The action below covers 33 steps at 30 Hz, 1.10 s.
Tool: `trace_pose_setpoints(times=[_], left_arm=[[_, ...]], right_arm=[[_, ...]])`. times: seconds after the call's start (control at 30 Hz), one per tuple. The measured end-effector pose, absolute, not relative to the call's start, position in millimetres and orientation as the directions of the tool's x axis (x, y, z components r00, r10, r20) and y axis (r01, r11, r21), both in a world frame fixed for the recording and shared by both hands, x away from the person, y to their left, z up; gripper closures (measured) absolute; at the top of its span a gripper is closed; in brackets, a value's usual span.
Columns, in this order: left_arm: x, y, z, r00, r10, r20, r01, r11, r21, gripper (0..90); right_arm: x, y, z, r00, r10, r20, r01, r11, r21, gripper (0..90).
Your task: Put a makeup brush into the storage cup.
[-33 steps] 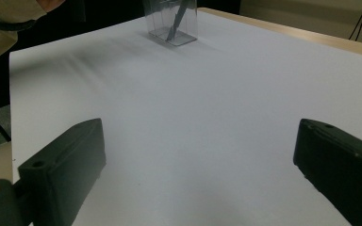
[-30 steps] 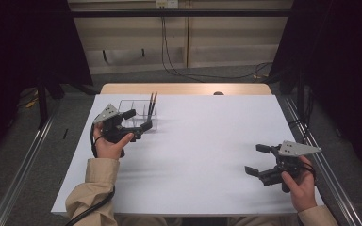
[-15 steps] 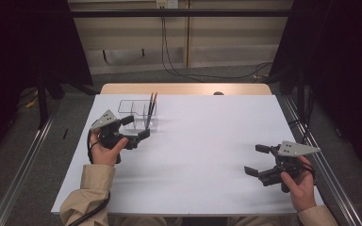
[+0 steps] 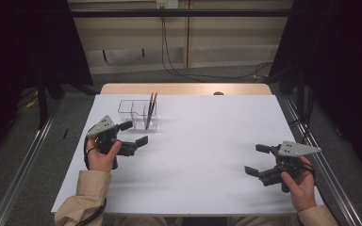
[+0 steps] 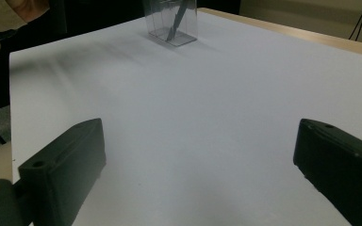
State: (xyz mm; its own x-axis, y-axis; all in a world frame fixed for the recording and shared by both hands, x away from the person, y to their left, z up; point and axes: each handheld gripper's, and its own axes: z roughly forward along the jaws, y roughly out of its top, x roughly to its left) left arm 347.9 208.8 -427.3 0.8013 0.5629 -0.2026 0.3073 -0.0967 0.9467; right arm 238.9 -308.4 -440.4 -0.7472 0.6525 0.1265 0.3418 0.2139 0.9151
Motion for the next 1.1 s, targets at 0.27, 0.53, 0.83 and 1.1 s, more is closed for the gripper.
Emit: trace_pose_setpoints(times=[0.27,0.53,0.83,1.1], left_arm=[[339,213,-431,0.807,0.546,-0.224,0.323,-0.092,0.942,2.4],[333,219,-431,0.813,0.544,-0.207,0.312,-0.107,0.944,2.4],[325,231,-431,0.803,0.558,-0.209,0.313,-0.098,0.945,2.4],[319,237,-434,0.804,0.56,-0.201,0.311,-0.108,0.944,2.6]], right_arm=[[238,-309,-440,-0.744,0.656,0.128,0.343,0.212,0.915,2.3],[238,-309,-440,-0.744,0.657,0.124,0.341,0.213,0.916,2.3],[238,-309,-439,-0.742,0.658,0.124,0.339,0.209,0.917,2.2],[237,-309,-439,-0.743,0.658,0.124,0.338,0.208,0.918,2.2]])
